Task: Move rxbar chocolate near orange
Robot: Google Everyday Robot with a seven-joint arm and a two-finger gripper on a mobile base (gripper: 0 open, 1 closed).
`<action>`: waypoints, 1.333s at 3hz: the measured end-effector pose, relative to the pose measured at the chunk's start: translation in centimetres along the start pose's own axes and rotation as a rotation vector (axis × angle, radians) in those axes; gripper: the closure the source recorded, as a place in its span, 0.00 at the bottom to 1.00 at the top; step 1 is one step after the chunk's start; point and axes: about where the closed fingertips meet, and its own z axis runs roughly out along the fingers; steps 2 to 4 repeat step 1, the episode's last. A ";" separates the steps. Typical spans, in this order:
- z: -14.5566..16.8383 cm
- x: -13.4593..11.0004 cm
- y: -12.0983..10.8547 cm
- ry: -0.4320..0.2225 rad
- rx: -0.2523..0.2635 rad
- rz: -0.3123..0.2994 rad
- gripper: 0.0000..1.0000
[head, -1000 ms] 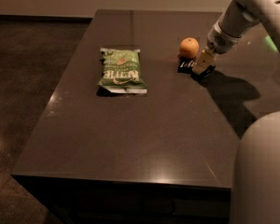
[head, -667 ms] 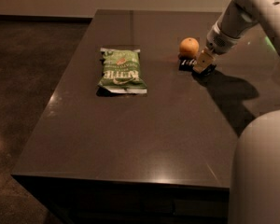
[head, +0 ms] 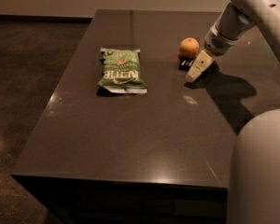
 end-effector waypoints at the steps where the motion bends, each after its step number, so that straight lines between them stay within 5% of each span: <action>1: 0.0 0.0 0.0 0.000 0.000 0.000 0.00; 4: 0.0 0.0 0.0 0.000 0.000 0.000 0.00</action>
Offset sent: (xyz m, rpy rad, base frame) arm 0.0000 0.0000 0.0000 0.0000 0.0000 0.0000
